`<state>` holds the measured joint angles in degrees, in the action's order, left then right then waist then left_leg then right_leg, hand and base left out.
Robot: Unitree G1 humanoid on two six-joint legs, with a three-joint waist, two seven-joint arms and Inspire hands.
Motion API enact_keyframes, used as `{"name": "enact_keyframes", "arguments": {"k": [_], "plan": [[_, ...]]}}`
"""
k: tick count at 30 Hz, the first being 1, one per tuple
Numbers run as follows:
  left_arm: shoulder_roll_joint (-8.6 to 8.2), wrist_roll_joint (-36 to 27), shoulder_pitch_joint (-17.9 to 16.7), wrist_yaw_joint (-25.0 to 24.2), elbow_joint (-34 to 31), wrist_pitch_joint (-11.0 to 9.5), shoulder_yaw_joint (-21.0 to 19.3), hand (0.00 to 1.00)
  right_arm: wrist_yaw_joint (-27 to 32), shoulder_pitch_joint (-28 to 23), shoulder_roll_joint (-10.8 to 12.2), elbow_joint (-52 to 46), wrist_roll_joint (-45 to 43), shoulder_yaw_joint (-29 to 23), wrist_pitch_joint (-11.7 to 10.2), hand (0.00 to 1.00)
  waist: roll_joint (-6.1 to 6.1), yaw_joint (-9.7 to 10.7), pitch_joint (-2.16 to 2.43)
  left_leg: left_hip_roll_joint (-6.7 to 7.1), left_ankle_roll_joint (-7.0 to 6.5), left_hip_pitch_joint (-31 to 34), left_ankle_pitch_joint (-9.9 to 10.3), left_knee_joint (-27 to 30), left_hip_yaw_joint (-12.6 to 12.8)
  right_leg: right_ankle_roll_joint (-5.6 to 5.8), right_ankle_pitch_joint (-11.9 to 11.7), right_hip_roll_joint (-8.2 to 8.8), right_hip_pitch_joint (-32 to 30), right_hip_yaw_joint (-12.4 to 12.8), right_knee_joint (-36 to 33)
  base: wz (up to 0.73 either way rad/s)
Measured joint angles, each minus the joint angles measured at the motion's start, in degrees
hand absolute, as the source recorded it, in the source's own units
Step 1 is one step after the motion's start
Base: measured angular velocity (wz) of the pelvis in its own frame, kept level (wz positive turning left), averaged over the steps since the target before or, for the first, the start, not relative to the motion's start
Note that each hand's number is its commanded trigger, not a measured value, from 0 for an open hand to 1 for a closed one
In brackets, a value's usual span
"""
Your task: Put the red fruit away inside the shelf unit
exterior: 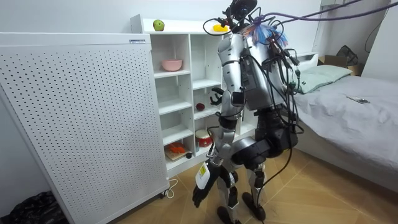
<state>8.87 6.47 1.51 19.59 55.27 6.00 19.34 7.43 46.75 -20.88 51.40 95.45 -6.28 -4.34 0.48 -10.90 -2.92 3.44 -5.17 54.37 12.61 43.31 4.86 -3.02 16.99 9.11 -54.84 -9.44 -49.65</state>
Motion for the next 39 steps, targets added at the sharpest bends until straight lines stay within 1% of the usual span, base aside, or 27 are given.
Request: {"name": "enact_keyframes", "arguments": {"k": [7, 8, 12, 13, 14, 16, 17, 19, 23, 25, 26, 28, 30, 31, 32, 33, 34, 35, 36, 37, 39], "plan": [[0.0, 0.0, -0.2, -0.2, 0.1, -0.1, 0.0, 0.0, 0.0, 0.0, 0.0, -0.1, 1.1, -0.7, -1.1, 0.0, 0.13, -0.1, 0.08, -0.02, -0.01, -1.4, 0.0, 0.0, 0.2, 0.02, 0.0, 0.35, 1.3, 0.0, 0.0, 0.0], [0.0, 0.0, -0.2, -0.3, 0.1, -0.1, 0.0, 0.0, 0.0, 0.0, 0.0, 0.0, 1.1, -0.7, -1.2, 0.0, 0.14, -0.1, 0.08, 0.0, 0.0, -1.9, 0.1, -0.1, 0.2, 0.01, 0.4, 0.39, 1.9, 0.0, 0.1, 0.0], [0.0, 0.0, -1.3, -0.8, -0.8, -0.1, 0.0, 0.0, -0.1, -0.1, 0.0, 0.2, 1.0, -1.3, -1.2, 0.0, 0.19, -0.1, 0.1, -0.02, 0.03, -3.8, 0.2, -0.5, 0.2, 0.05, 0.6, 0.38, 3.9, -0.2, 0.5, 0.0], [-0.01, 0.0, -1.7, -1.5, -0.8, 0.0, 0.0, 0.0, -0.1, -0.1, 0.0, 0.5, 0.9, -1.5, -1.1, 0.0, 0.57, -0.2, 0.09, -0.24, 0.06, -4.4, 0.2, -0.5, 0.0, 0.04, 0.6, 0.19, 4.7, -0.5, 1.0, 0.0], [-0.01, 0.0, -1.9, -1.7, -0.8, 0.0, 0.0, 0.0, -0.1, -0.1, 0.0, 0.8, 0.8, -1.6, -1.1, 0.0, 0.63, -0.2, 0.08, -0.34, 0.07, -4.7, 0.2, -0.6, 0.1, 0.04, 0.6, -0.01, 5.1, -0.5, 1.2, 0.0], [0.01, 0.0, -2.2, -2.5, -0.7, 0.5, 0.0, 0.0, -0.7, -0.4, 0.0, 3.3, 0.2, -1.8, -1.0, 0.0, 1.12, -0.2, 0.06, -0.74, 0.1, -6.3, 0.3, -1.3, -0.1, 0.04, 0.5, -0.11, 7.2, -1.4, 2.4, 0.03], [0.08, 0.0, -2.3, -3.0, -0.7, 0.9, 0.0, 0.0, -1.1, -1.3, 0.0, 5.0, -1.6, -1.7, -0.9, 0.0, 1.26, 0.1, 0.05, -0.84, 0.17, -7.6, 0.2, -2.1, -0.3, 0.03, 0.4, -0.23, 8.7, -1.8, 3.5, 0.1], [0.27, 0.0, -2.2, -3.9, -0.6, 1.2, -0.1, 0.0, -2.1, -2.3, 0.0, 7.6, -2.3, -1.7, -0.4, 0.0, 1.35, -0.1, 0.04, -0.93, 0.25, -9.2, 0.2, -3.1, -0.4, 0.08, 0.3, -0.37, 10.5, -2.0, 4.7, 0.04], [0.58, 0.5, -2.3, -5.9, 0.5, 1.1, -0.4, 0.0, -6.5, -6.6, 0.0, 14.3, -4.7, 0.2, 1.2, 0.0, 1.52, -0.1, 0.05, -1.03, 0.43, -15.0, -0.1, -7.4, -0.4, 0.5, -0.4, -1.05, 16.4, -2.3, 9.2, -0.02], [0.64, 0.5, -1.7, -6.7, 3.2, 0.8, -2.4, 0.0, -9.4, -10.3, -0.1, 18.6, -8.5, 1.4, 2.6, 0.0, 1.49, 0.2, 0.04, -1.03, 0.51, -19.0, -0.2, -10.2, -0.6, 0.79, -0.6, -1.35, 20.6, -3.0, 12.3, 0.02], [0.72, 0.5, -1.4, -6.7, 3.8, 0.7, -2.7, 0.0, -10.2, -11.5, -0.1, 19.6, -9.7, 2.2, 2.7, 0.0, 1.49, 0.4, 0.04, -1.01, 0.5, -20.1, -0.3, -10.8, -0.6, 0.87, -0.6, -1.35, 21.8, -3.3, 13.0, 0.16], [1.06, 0.5, -1.2, -6.9, 5.4, 0.4, -4.4, 0.0, -12.1, -14.9, 0.0, 22.8, -13.1, 4.1, 3.4, 0.0, 1.48, 1.2, 0.05, -1.01, 0.57, -23.2, -0.3, -13.1, -0.7, 1.25, -0.8, -1.56, 25.4, -3.9, 15.6, 0.14], [1.47, 0.6, -1.1, -7.2, 6.7, -0.9, -7.0, 0.0, -13.7, -19.6, 0.2, 24.5, -19.1, 5.4, 3.8, 0.0, 1.44, 2.2, 0.1, -1.03, 0.62, -26.7, -0.5, -16.0, -1.0, 1.85, -1.3, -2.21, 29.3, -4.2, 19.3, 0.06], [1.51, 0.6, -1.1, -7.3, 6.7, -1.1, -7.7, 0.0, -14.0, -20.6, 0.2, 24.7, -21.2, 6.1, 3.8, 0.0, 1.34, 2.7, 0.11, -0.92, 0.6, -27.6, -0.6, -16.8, -1.0, 1.94, -1.3, -2.19, 30.2, -4.4, 20.0, 0.0], [1.49, 0.6, -1.5, -7.3, 6.7, -1.2, -8.5, 0.0, -14.5, -22.6, 0.2, 24.8, -25.0, 7.4, 4.2, 0.0, 1.2, 3.2, 0.17, -0.74, 0.58, -29.7, -0.8, -18.3, -1.0, 2.26, -1.9, -2.22, 32.0, -4.4, 21.1, -0.03], [1.39, 0.6, -2.0, -7.4, 6.7, -1.5, -9.4, 0.0, -15.2, -24.6, 0.6, 24.8, -27.3, 7.8, 4.6, 0.0, 0.82, 3.7, 0.36, -0.65, 0.6, -32.1, -1.0, -20.1, -0.8, 2.53, -2.1, -2.41, 34.2, -4.3, 22.6, -0.05], [1.46, 0.6, -2.1, -7.4, 6.6, -1.6, -9.7, 0.0, -15.5, -25.5, 0.9, 24.8, -27.6, 8.3, 4.6, 0.0, 0.61, 4.0, 0.52, -0.66, 0.61, -33.2, -1.0, -20.8, -0.8, 2.6, -2.2, -2.58, 35.3, -4.3, 23.4, 0.0], [1.68, 0.6, -2.2, -7.4, 6.6, -2.2, -10.4, 0.0, -16.6, -27.4, 1.3, 24.8, -28.8, 9.6, 4.7, 0.0, 0.13, 4.8, 0.83, -0.68, 0.63, -35.2, -1.0, -21.9, -0.8, 2.8, -2.3, -3.19, 37.8, -4.8, 25.3, 0.07], [2.03, 0.6, -2.2, -7.4, 6.6, -2.8, -10.7, 0.0, -17.2, -29.7, 1.9, 24.7, -31.0, 10.1, 4.9, 0.0, -0.65, 5.3, 1.3, -0.71, 0.74, -37.4, -1.1, -23.1, -0.8, 2.93, -2.6, -3.36, 40.4, -5.1, 27.2, 0.09], [2.1, 0.7, -2.4, -7.4, 6.6, -3.0, -11.1, 0.0, -17.3, -30.6, 2.3, 24.7, -32.5, 10.3, 5.1, 0.0, -1.05, 5.7, 1.53, -0.71, 0.77, -38.6, -1.1, -23.8, -0.9, 3.01, -2.6, -3.42, 41.7, -5.2, 28.1, 0.1], [2.07, 1.2, -3.7, -7.3, 6.3, -4.0, -12.5, 0.0, -19.2, -34.9, 4.2, 24.6, -36.6, 12.0, 5.3, 0.0, -2.54, 6.4, 2.3, -0.73, 0.78, -43.8, -1.1, -26.4, -0.8, 3.51, -3.1, -4.22, 47.7, -6.2, 32.3, 0.06]]}}
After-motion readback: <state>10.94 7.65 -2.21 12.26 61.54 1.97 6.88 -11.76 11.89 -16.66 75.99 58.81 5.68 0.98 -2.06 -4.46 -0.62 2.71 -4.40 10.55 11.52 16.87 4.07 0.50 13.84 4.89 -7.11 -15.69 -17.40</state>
